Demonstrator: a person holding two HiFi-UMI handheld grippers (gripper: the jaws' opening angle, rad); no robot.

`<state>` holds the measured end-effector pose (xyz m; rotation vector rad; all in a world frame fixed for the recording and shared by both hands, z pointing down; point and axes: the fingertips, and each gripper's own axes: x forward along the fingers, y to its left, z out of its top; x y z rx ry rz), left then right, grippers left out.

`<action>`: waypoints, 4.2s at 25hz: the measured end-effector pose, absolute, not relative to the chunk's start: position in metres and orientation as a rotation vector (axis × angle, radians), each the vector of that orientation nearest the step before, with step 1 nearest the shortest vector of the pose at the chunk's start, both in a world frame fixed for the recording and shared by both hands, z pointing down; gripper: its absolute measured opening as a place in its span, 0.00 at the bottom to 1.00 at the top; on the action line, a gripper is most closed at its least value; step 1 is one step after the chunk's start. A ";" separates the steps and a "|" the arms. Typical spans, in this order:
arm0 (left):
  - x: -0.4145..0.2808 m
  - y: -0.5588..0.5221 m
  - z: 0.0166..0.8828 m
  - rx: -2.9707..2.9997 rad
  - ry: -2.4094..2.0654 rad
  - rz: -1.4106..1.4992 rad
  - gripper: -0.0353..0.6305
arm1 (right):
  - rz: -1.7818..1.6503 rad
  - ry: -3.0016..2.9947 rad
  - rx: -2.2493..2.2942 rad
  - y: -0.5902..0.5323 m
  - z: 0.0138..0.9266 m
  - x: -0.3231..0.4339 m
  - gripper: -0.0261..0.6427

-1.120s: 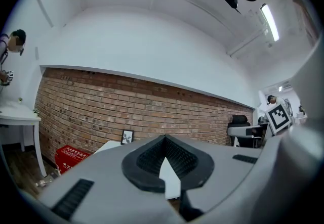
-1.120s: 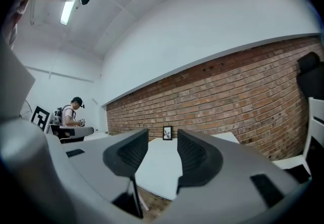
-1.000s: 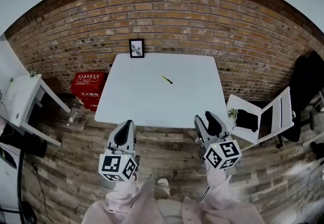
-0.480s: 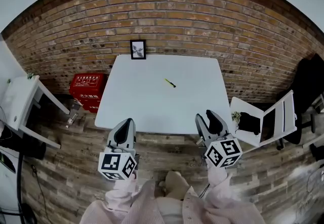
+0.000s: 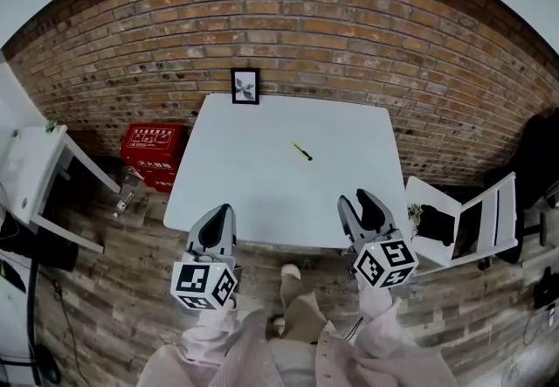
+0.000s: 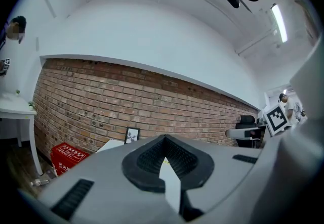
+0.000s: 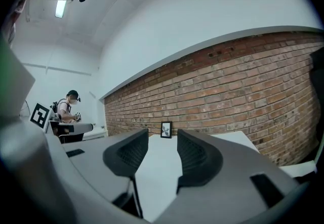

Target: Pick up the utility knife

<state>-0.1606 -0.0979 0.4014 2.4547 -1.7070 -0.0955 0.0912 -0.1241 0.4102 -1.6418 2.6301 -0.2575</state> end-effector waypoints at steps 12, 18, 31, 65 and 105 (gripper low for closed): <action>-0.156 -0.177 0.419 2.386 -1.709 -0.042 0.04 | -0.333 2.709 -1.596 -0.216 0.427 0.084 0.28; -0.148 -0.212 0.432 2.352 -1.699 -0.003 0.04 | -0.377 2.747 -1.565 -0.255 0.440 0.086 0.28; -0.126 -0.270 0.468 2.274 -1.677 0.068 0.04 | -0.522 2.853 -1.478 -0.324 0.483 0.087 0.28; -0.110 -0.335 0.584 2.095 -1.430 0.273 0.04 | -0.743 3.380 -1.392 -0.388 0.629 0.025 0.28; -0.111 -0.336 0.576 2.122 -1.423 0.246 0.04 | -0.730 3.468 -1.464 -0.384 0.643 0.018 0.14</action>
